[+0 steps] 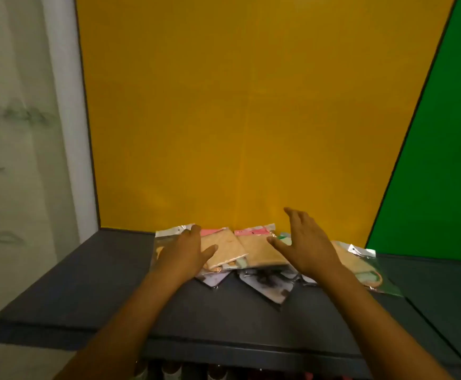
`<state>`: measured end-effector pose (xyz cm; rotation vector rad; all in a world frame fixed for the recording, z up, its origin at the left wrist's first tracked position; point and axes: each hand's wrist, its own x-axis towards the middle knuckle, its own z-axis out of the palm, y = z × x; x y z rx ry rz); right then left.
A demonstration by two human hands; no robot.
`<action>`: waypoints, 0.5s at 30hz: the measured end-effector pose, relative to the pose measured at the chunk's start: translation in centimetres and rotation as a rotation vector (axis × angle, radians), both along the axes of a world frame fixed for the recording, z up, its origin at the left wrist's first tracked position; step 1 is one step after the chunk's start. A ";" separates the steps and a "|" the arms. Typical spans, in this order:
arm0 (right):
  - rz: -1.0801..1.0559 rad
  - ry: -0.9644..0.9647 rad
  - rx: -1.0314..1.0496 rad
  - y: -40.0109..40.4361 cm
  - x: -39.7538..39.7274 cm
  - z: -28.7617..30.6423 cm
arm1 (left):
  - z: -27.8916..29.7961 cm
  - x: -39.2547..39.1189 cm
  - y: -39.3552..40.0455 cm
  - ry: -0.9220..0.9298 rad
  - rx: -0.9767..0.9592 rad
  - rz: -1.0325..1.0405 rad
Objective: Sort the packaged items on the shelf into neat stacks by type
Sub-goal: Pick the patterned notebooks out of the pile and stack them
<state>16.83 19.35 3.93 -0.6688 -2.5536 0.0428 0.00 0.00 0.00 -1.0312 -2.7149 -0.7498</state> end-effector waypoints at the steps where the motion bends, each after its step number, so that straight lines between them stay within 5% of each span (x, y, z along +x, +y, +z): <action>1: -0.006 -0.017 -0.040 0.3 -0.5 -0.6 | -0.6 -0.5 0.5 -0.042 -0.036 0.008; 15: -0.062 -0.152 -0.253 5.6 -4.6 -5.2 | -4.0 -3.9 6.8 -0.350 -0.073 0.179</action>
